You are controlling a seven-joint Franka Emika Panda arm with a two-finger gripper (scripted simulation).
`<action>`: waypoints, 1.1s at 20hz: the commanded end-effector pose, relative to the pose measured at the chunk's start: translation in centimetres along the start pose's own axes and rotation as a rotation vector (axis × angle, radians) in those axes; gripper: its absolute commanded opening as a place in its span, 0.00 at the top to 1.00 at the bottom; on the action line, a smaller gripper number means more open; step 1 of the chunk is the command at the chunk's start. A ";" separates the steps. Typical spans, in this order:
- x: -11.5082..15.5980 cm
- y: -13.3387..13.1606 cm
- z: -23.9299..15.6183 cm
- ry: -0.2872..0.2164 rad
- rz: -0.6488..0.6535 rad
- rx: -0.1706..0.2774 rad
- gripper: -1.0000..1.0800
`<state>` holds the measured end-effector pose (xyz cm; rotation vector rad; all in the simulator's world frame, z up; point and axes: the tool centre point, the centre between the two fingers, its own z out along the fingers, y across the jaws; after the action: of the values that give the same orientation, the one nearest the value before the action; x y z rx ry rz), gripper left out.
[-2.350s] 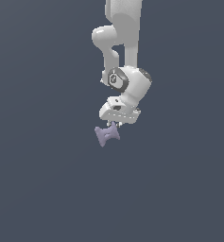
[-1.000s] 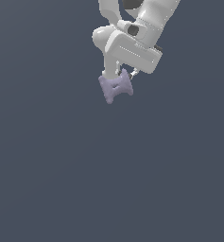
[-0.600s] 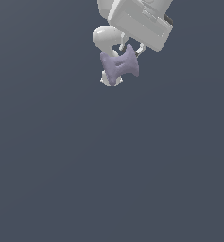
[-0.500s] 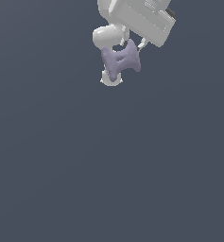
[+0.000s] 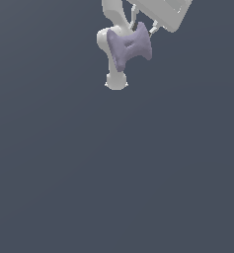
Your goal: Pick up the object and move it to a goal position.
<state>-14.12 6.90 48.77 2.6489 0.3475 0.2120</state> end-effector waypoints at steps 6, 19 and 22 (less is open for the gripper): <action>0.1 0.1 -0.4 0.000 0.000 -0.001 1.00; 2.4 -0.1 -3.3 0.000 0.000 0.000 1.00; 2.6 -0.1 -3.6 0.000 0.000 0.000 1.00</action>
<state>-12.48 9.07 51.94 2.6488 0.3483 0.2118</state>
